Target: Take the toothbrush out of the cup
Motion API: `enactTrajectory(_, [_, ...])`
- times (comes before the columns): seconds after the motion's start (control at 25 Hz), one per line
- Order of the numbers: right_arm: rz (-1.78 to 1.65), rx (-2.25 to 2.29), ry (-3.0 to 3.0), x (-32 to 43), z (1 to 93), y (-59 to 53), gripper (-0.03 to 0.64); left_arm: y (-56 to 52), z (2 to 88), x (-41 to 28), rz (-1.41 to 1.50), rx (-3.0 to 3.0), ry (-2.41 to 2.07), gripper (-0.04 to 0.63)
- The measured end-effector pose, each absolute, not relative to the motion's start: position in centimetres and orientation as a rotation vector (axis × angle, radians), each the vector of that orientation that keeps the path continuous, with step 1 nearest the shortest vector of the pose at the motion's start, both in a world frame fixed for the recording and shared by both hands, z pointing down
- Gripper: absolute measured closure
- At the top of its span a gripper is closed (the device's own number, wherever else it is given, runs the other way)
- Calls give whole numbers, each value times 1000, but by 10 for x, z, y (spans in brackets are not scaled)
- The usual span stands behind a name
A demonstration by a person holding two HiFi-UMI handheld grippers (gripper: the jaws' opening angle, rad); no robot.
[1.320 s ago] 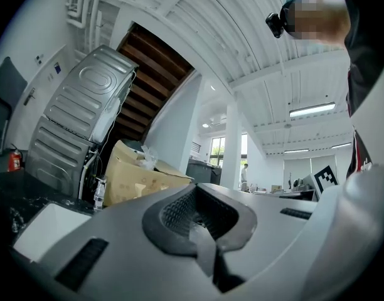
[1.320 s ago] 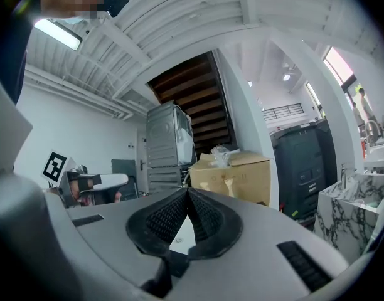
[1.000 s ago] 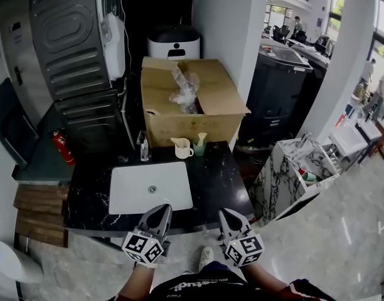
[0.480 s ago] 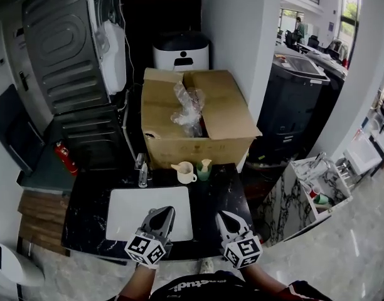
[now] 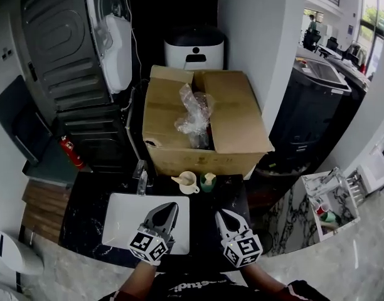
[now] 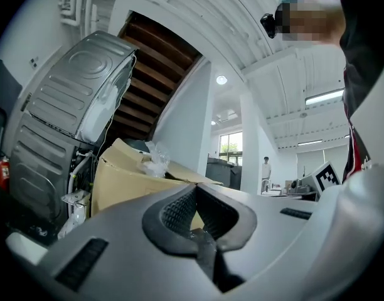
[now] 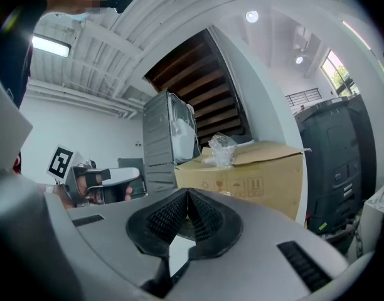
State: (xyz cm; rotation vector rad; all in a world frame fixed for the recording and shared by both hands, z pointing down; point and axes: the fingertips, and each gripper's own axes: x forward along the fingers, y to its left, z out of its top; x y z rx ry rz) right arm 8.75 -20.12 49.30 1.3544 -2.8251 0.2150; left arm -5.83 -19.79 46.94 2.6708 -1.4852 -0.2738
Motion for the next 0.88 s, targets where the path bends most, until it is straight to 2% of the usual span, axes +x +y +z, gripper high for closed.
enactTrajectory(0.8, [169,1428,-2802,55,491,-210,575,-216,474,-85,-303,2662,-1401,580])
enactTrajectory(0.84, [171,1435,-2800,55,491,-211,558,-216,474,-86,-302,2668,-1395,580])
enactTrajectory(0.88, [173,1434,-2797,54,492,-211,513,-215,474,-87,-301,2673,-1390,580])
